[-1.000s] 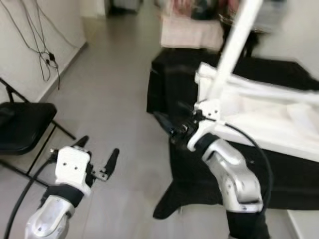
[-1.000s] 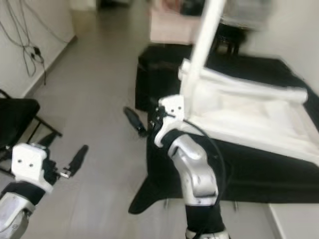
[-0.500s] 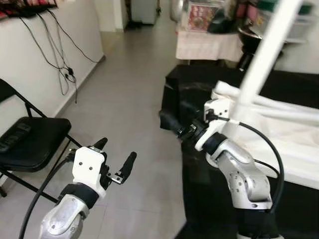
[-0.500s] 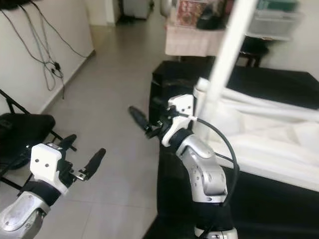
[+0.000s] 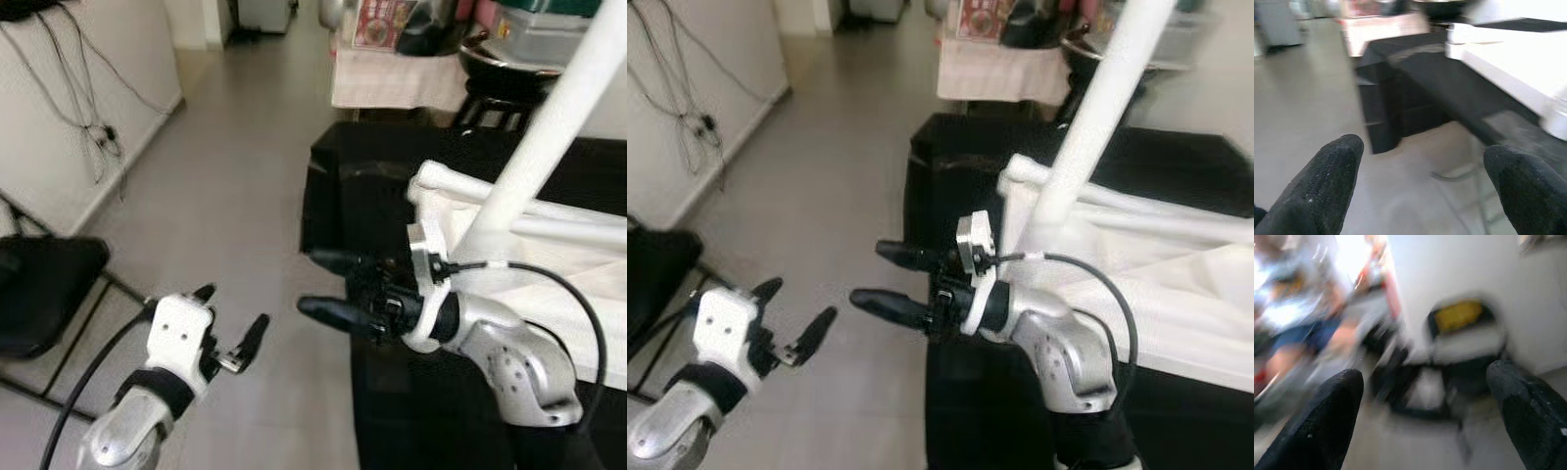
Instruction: Building children table
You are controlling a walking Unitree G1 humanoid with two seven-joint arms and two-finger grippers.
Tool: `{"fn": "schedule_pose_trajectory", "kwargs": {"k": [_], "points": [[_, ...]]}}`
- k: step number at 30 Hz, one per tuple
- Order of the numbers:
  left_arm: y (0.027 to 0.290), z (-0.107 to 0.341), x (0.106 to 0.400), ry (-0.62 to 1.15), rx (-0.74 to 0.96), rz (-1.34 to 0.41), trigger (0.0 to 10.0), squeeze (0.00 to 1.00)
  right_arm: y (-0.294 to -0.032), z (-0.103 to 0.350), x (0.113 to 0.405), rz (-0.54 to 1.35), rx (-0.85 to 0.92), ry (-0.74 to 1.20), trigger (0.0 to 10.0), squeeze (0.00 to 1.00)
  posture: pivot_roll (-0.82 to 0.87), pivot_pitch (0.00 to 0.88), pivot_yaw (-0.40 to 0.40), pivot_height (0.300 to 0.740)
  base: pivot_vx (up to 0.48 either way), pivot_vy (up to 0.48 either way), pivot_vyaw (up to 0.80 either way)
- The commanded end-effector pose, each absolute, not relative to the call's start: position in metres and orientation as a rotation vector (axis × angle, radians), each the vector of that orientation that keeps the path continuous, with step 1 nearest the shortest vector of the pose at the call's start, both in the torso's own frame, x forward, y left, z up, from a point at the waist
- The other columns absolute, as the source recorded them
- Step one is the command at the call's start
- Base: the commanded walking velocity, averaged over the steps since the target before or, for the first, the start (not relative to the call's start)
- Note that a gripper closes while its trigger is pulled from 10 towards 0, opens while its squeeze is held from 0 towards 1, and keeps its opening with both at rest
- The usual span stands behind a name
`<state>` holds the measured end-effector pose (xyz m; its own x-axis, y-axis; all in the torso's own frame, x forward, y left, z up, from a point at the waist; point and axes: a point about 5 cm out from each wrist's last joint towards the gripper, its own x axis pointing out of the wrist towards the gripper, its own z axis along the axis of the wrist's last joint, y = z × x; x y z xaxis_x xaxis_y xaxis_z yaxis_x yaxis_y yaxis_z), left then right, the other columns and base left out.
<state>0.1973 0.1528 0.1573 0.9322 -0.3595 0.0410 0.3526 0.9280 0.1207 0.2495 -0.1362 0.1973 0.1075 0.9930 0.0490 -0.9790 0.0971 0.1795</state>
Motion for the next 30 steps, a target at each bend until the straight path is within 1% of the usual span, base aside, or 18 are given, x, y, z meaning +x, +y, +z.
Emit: {"fn": "schedule_pose_trajectory", "kwargs": {"k": [1,3,4,5,6,8,9,12,17,18,20,21,22,23,25,27,29,30], "points": [[0.152,0.156,0.193,-0.06,0.124,-0.398,10.0,0.0,-0.143,0.196,0.243,1.516,0.179,0.125,10.0,0.0,-0.06,0.06,-0.081,0.74,0.0,0.0,-0.8],[0.152,0.156,0.192,-0.06,0.126,-0.408,10.0,0.0,-0.147,0.196,0.241,1.527,0.161,0.147,10.0,0.0,-0.06,0.06,-0.081,0.74,0.0,0.0,-0.8],[0.151,0.153,0.188,-0.045,0.135,-0.435,10.0,0.0,-0.16,0.193,0.242,1.507,0.093,0.199,10.0,0.0,-0.07,0.066,-0.077,0.74,0.0,0.0,-0.8],[0.151,0.153,0.188,-0.045,0.135,-0.435,10.0,0.0,-0.16,0.193,0.242,1.507,0.093,0.199,10.0,0.0,-0.07,0.066,-0.077,0.74,0.0,0.0,-0.8],[0.15,0.15,0.185,-0.033,0.141,-0.453,10.0,0.0,-0.169,0.191,0.242,1.492,0.049,0.236,10.0,0.0,-0.07,0.068,-0.078,0.74,0.0,0.0,-0.8],[0.149,0.148,0.183,-0.027,0.148,-0.466,10.0,0.0,-0.177,0.191,0.244,1.469,0.005,0.267,10.0,0.0,-0.07,0.067,-0.077,0.74,0.0,0.0,-0.8],[0.149,0.148,0.183,-0.027,0.148,-0.466,10.0,0.0,-0.177,0.191,0.244,1.469,0.005,0.267,10.0,0.0,-0.07,0.067,-0.077,0.74,0.0,0.0,-0.8],[0.148,0.146,0.18,-0.032,0.155,-0.489,10.0,0.0,-0.192,0.19,0.259,1.343,-0.114,0.304,10.0,0.0,-0.07,0.065,-0.077,0.74,0.0,0.0,-0.8],[0.146,0.146,0.178,-0.042,0.156,-0.509,10.0,0.0,-0.197,0.192,0.268,1.29,-0.158,0.289,10.0,0.0,-0.07,0.062,-0.077,0.74,0.0,0.0,-0.8],[0.144,0.146,0.175,-0.047,0.15,-0.532,10.0,0.0,-0.201,0.193,0.275,1.238,-0.196,0.283,10.0,0.0,-0.06,0.058,-0.079,0.74,0.0,0.0,-0.8],[0.144,0.146,0.175,-0.047,0.15,-0.532,10.0,0.0,-0.201,0.193,0.275,1.238,-0.196,0.283,10.0,0.0,-0.06,0.058,-0.079,0.74,0.0,0.0,-0.8],[0.14,0.145,0.17,-0.044,0.138,-0.58,10.0,0.0,-0.207,0.196,0.284,1.186,-0.224,0.278,10.0,0.0,-0.06,0.055,-0.082,0.74,0.0,0.0,-0.8],[0.14,0.145,0.17,-0.044,0.138,-0.58,10.0,0.0,-0.207,0.196,0.284,1.186,-0.224,0.278,10.0,0.0,-0.06,0.055,-0.082,0.74,0.0,0.0,-0.8],[0.136,0.144,0.165,-0.039,0.13,-0.621,10.0,0.0,-0.212,0.2,0.29,1.148,-0.245,0.265,10.0,0.0,-0.06,0.054,-0.081,0.74,0.0,0.0,-0.8],[0.134,0.143,0.163,-0.037,0.123,-0.643,10.0,0.0,-0.212,0.205,0.294,1.141,-0.254,0.237,10.0,0.0,-0.06,0.052,-0.082,0.74,0.0,0.0,-0.8],[0.132,0.143,0.161,-0.041,0.123,-0.656,10.0,0.0,-0.204,0.211,0.299,1.162,-0.275,0.173,10.0,0.0,-0.06,0.049,-0.084,0.74,0.0,0.0,0.0],[0.132,0.143,0.161,-0.041,0.123,-0.656,10.0,0.0,-0.204,0.211,0.299,1.162,-0.275,0.173,10.0,0.0,-0.06,0.049,-0.084,0.74,0.0,0.0,0.0],[0.132,0.143,0.162,-0.044,0.123,-0.656,10.0,0.0,-0.197,0.213,0.301,1.188,-0.264,0.138,10.0,0.0,-0.05,0.049,-0.085,0.74,0.0,0.0,0.0]]}}
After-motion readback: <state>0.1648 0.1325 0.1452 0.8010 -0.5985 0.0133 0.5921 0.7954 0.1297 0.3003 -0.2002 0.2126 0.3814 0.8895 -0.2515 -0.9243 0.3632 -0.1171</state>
